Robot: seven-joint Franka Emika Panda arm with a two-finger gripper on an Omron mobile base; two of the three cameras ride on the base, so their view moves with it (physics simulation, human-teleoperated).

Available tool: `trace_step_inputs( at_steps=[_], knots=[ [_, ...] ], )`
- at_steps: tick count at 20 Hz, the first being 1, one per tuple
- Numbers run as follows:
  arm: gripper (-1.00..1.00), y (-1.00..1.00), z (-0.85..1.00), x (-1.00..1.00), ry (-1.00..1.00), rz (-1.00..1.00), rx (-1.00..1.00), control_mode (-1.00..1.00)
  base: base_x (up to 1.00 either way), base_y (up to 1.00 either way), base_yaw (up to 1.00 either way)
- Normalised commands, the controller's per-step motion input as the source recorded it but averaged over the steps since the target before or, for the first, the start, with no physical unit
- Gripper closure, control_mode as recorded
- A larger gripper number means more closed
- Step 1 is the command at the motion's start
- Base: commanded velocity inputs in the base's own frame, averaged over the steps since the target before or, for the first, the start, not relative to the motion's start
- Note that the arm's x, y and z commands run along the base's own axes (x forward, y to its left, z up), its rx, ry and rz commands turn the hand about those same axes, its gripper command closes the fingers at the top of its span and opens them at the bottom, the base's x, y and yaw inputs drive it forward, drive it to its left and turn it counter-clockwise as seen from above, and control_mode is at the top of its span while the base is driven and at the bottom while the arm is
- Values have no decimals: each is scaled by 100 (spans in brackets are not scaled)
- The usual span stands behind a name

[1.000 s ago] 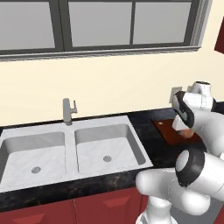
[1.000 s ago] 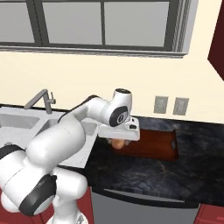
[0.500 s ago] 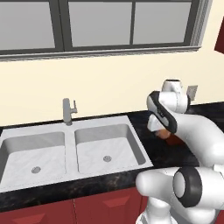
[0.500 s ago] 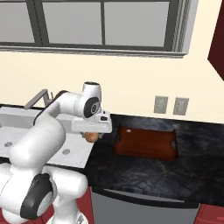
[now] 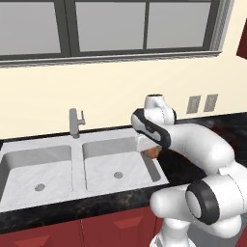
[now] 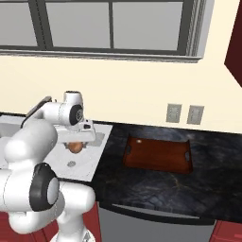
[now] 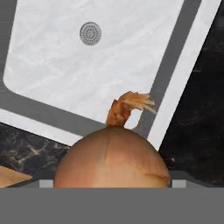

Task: Pick up all produce items and place them in the sink. Turn on the sink faucet to wash them. Then turn the sink off and put them in the tray.

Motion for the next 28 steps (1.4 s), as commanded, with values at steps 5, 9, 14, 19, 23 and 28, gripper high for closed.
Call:
trace_step_inputs(
  at_steps=[5, 9, 14, 19, 23, 28],
  knots=[
    [100, 56, -59, 14, 8, 15, 0, -100, 0, 0, 0],
    [100, 16, -48, 31, 8, 6, 0, -100, 0, 0, 0],
    [100, 10, -34, 63, 1, 0, 0, -100, 0, 0, 0],
    [100, 21, -30, 67, 1, 0, 0, -100, 0, 0, 0],
    [100, 29, -39, 56, 3, 0, 0, -100, 0, 0, 0],
    [100, 24, -50, 46, 3, 0, 0, -100, 0, 0, 0]
  ],
)
